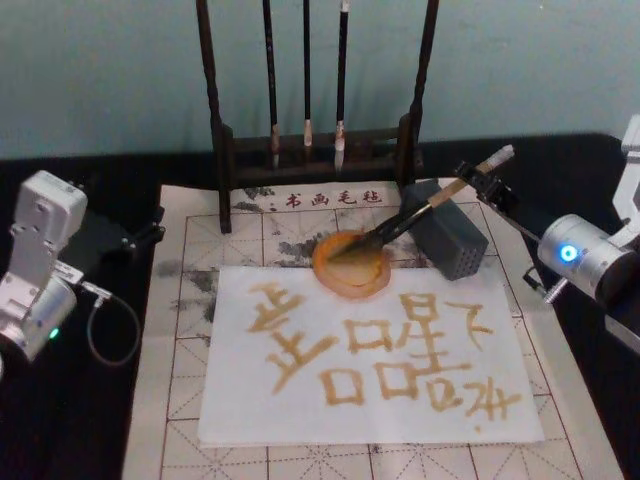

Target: Pick up the brush from the inkstone, write on the paper, then place the brush back to its original position.

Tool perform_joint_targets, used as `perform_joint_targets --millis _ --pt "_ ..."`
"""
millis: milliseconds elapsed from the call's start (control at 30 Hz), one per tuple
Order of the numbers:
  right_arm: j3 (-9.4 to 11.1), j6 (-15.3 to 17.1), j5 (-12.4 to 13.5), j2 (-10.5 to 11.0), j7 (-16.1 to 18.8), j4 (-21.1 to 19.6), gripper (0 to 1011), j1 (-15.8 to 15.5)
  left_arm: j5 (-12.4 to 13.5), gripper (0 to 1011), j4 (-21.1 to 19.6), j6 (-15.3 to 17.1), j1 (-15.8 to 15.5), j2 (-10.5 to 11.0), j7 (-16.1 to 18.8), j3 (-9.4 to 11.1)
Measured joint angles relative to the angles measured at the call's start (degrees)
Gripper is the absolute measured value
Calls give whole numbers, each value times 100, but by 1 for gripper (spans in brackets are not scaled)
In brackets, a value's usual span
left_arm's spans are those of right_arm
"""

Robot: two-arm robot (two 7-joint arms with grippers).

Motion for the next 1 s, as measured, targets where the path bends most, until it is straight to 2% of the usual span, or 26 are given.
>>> perform_joint_targets --millis 500,1000 --pt "-268 -184 98 -42 -24 351 1000 286 0 1001 0 0 0 0 0 0" --pt "-477 -321 199 14 -38 454 1000 386 0 1001 0 0 0 0 0 0"
